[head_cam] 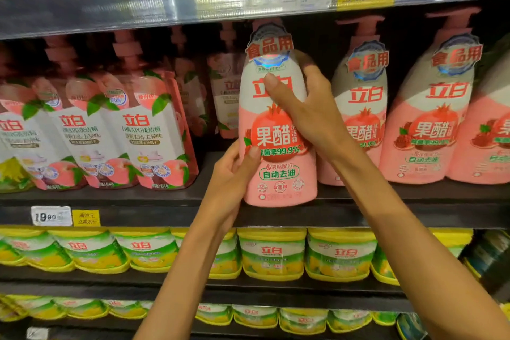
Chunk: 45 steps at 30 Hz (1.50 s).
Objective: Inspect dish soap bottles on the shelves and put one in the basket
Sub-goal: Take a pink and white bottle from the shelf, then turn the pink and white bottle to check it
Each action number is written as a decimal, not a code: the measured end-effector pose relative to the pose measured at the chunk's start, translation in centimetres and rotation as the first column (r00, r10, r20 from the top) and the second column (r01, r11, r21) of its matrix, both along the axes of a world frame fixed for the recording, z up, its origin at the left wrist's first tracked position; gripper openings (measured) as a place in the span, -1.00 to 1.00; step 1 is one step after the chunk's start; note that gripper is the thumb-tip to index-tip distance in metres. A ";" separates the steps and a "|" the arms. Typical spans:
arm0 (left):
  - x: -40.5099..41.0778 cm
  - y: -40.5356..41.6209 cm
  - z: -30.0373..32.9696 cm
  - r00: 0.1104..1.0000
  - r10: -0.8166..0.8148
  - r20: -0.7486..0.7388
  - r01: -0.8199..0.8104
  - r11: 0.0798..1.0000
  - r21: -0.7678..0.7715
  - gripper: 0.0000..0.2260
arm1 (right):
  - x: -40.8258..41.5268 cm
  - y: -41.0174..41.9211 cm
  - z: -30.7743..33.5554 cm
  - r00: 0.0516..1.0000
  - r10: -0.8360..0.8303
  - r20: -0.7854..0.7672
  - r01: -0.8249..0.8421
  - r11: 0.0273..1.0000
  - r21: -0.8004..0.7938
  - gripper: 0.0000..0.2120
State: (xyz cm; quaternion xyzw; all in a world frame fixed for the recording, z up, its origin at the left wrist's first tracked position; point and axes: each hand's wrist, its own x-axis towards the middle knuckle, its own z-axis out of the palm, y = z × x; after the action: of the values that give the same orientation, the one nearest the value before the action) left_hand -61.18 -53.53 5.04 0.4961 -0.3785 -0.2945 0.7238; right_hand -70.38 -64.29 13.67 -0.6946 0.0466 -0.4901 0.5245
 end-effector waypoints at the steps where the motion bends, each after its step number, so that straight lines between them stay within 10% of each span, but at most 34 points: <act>1: 0.5 -0.4 -0.2 1.000 -0.001 0.008 0.001 1.000 -0.011 -0.39 | 0.1 -0.2 -0.4 1.000 -0.029 0.007 0.029 0.999 0.014 -0.77; 11: 2.3 -3.4 -2.4 0.996 -0.003 0.090 0.007 0.999 -0.048 -0.30 | 0.2 -2.2 -2.5 0.987 -0.003 -0.161 0.011 0.999 0.047 -0.71; 24: 1.8 -3.2 -1.2 0.914 0.041 0.404 -0.091 0.990 0.104 -0.47 | -1.8 -1.0 -3.3 0.889 -0.443 -0.115 0.399 0.873 -0.281 -0.59; 27: 0.2 -2.5 -1.2 0.736 0.306 0.605 -0.414 0.909 0.044 -0.51 | -5.2 -1.9 -3.6 0.762 -0.631 0.146 0.642 0.706 -0.299 -0.54; 29: -2.6 -2.2 -1.3 0.479 0.579 0.659 -0.578 0.774 -0.260 -0.62 | -6.4 -3.6 -3.4 0.702 -0.705 0.100 0.702 0.663 -0.260 -0.43; 31: -5.1 -2.8 -0.9 0.411 0.565 0.715 -0.451 0.808 -0.379 -0.68 | -6.4 -5.5 -2.8 0.736 -0.673 -0.079 0.646 0.732 -0.216 -0.35; 35: -7.6 -4.3 -0.3 0.552 0.177 0.815 -0.226 0.972 -0.059 -0.50 | -5.2 -8.0 -3.2 0.777 -0.581 -0.243 0.565 0.813 -0.137 -0.44; 45: -8.4 -5.6 -2.2 0.798 0.090 0.596 -0.184 0.978 0.098 -0.33 | -7.3 -7.3 -2.8 0.916 -0.377 -0.141 0.380 0.925 -0.001 -0.67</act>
State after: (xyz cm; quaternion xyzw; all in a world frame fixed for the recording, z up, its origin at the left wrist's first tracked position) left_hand -69.57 -59.09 2.83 0.6421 -0.5237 -0.1009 0.5507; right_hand -77.72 -71.57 10.87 -0.6979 0.2230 -0.5320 0.4245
